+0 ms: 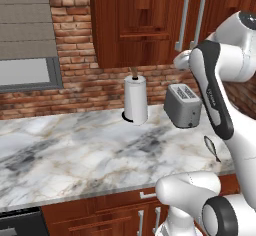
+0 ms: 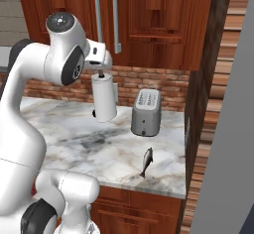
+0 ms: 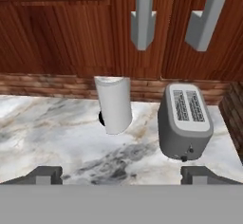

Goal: Retrieve the tupperware from the cabinet, then place the raw meat into the tupperware to avoid contamination.

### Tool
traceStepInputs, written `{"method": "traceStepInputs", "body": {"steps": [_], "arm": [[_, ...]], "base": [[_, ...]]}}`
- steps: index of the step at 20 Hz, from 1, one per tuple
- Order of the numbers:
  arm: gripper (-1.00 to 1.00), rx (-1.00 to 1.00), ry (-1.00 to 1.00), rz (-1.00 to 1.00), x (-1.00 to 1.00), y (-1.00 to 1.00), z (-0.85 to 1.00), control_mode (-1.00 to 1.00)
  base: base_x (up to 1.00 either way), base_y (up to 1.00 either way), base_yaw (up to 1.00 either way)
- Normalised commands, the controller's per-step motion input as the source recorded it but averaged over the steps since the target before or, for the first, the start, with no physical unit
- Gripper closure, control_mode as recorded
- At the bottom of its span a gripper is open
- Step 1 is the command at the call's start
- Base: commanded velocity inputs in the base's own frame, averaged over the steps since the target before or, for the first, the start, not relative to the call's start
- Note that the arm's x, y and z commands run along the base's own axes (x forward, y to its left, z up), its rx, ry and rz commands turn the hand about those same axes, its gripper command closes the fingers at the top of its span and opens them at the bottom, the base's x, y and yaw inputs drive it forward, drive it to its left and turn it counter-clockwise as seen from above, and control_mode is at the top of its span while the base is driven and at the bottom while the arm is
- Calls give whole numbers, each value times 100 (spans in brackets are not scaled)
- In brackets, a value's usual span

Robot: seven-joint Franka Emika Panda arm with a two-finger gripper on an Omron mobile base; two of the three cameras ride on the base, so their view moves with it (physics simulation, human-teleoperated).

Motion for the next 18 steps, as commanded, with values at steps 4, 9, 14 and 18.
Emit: {"method": "traceStepInputs", "body": {"steps": [4,9,14,18], "arm": [[-100,0,-20,0,0,-6,23,-100],[-100,0,-21,0,0,-7,23,-100],[-100,1,-22,0,0,-11,21,-100],[-100,1,-24,0,0,-11,17,-100]], "base": [[0,0,0],[0,0,0],[0,0,0],[0,0,0]]}}
